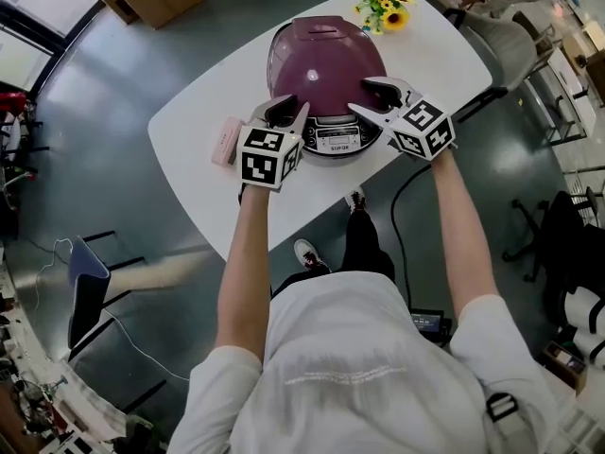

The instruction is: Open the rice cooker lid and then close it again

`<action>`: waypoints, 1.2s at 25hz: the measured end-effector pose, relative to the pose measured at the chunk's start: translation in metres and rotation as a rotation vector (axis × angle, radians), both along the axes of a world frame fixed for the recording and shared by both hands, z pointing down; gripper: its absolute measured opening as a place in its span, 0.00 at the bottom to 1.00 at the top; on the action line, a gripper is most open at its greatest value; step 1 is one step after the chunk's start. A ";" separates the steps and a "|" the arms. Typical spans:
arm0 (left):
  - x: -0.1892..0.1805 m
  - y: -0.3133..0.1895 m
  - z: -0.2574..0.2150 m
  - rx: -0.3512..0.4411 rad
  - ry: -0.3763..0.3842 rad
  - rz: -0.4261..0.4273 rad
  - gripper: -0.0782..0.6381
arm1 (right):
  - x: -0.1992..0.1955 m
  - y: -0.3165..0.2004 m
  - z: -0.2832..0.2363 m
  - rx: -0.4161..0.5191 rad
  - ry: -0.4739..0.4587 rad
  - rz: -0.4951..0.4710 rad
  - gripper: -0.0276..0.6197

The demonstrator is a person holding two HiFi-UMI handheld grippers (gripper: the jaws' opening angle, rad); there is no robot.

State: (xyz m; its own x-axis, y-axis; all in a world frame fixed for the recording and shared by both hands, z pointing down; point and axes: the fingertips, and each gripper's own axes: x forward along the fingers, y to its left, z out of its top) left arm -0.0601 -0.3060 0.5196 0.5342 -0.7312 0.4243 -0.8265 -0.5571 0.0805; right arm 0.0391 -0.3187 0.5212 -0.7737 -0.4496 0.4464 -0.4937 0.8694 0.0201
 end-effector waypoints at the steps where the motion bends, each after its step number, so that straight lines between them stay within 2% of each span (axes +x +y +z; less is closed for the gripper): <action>1: 0.001 0.000 0.001 0.003 -0.006 -0.003 0.24 | 0.001 0.000 0.001 0.003 -0.002 0.018 0.40; 7: -0.003 0.003 0.003 0.039 -0.013 -0.035 0.24 | -0.002 0.001 0.005 -0.012 -0.018 0.115 0.37; 11: -0.004 0.002 0.003 0.105 -0.003 -0.096 0.25 | 0.012 -0.009 0.005 -0.025 -0.050 0.293 0.41; 12: -0.010 0.003 0.003 0.107 -0.016 -0.122 0.29 | 0.014 -0.009 0.005 -0.030 -0.048 0.333 0.41; 13: -0.017 0.005 0.003 0.105 -0.028 -0.145 0.29 | 0.016 -0.008 0.005 -0.023 -0.034 0.368 0.34; 14: -0.023 0.009 0.001 0.104 -0.036 -0.159 0.29 | 0.019 -0.005 0.003 -0.006 -0.013 0.397 0.21; 15: -0.028 0.014 -0.003 0.107 -0.035 -0.162 0.29 | 0.022 0.001 -0.001 0.015 0.002 0.419 0.16; 18: -0.039 0.029 -0.020 0.124 0.001 -0.154 0.28 | 0.028 0.022 -0.019 0.036 -0.029 0.449 0.16; 23: -0.048 0.059 -0.048 0.154 0.084 -0.118 0.19 | 0.032 0.055 -0.056 0.117 -0.074 0.456 0.13; 28: -0.067 0.090 -0.071 0.186 0.052 -0.131 0.13 | 0.048 0.087 -0.092 0.136 -0.159 0.480 0.11; 30: -0.075 0.099 -0.084 0.213 0.037 -0.127 0.13 | 0.050 0.098 -0.107 0.168 -0.158 0.470 0.10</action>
